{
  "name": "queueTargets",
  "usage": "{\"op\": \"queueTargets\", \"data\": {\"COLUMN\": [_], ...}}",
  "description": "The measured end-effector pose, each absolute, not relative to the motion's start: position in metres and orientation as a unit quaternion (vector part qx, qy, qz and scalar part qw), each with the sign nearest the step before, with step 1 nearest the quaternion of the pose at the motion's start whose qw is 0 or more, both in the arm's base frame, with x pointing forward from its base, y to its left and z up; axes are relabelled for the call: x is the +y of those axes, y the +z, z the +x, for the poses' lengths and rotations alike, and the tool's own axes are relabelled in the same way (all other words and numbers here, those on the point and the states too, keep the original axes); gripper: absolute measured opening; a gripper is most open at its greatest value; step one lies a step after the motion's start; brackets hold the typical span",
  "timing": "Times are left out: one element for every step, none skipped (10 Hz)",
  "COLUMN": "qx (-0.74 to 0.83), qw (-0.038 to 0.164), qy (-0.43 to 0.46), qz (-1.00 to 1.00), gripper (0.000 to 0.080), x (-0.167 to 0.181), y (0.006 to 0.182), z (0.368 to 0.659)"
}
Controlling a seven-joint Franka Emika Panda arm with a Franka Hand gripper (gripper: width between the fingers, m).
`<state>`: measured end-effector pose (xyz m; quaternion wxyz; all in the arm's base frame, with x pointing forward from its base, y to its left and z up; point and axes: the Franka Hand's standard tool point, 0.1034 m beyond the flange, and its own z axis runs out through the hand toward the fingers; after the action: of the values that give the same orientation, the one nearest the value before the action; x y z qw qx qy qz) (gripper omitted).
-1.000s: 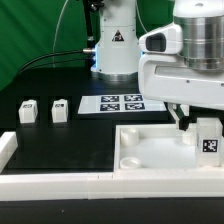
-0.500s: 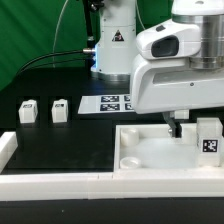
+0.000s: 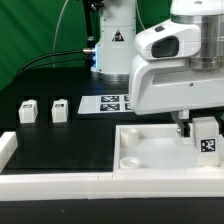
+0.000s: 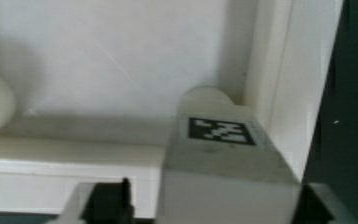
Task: Assemble one leg
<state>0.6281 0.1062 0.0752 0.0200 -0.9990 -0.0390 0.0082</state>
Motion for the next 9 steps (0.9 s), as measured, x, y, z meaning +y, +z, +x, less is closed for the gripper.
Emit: {"op": "queueTargets", "data": {"qx": [-0.039, -0.026, -0.014, -0.015, 0.010, 0.068, 0.123, 0.164, 0.206], "qw": [0.020, 0.020, 0.020, 0.020, 0.020, 0.022, 0.021, 0.021, 0.021], "qy": [0.008, 0.009, 0.009, 0.009, 0.009, 0.011, 0.012, 0.013, 0.011], "qz": [-0.999, -0.999, -1.000, -1.000, -1.000, -0.997, -0.992, -0.986, -0.978], "gripper": [0.0291, 0.0291, 0.0291, 0.0291, 0.0291, 0.0291, 0.0291, 0.0291, 0.0291], "x": [0.1061, 0.1062, 0.1061, 0.1060, 0.1061, 0.1071, 0.1078, 0.1080, 0.1096], "y": [0.0751, 0.0751, 0.0751, 0.0751, 0.0751, 0.0751, 0.0751, 0.0750, 0.0744], "z": [0.6279, 0.6279, 0.6279, 0.6280, 0.6279, 0.6278, 0.6277, 0.6276, 0.6275]}}
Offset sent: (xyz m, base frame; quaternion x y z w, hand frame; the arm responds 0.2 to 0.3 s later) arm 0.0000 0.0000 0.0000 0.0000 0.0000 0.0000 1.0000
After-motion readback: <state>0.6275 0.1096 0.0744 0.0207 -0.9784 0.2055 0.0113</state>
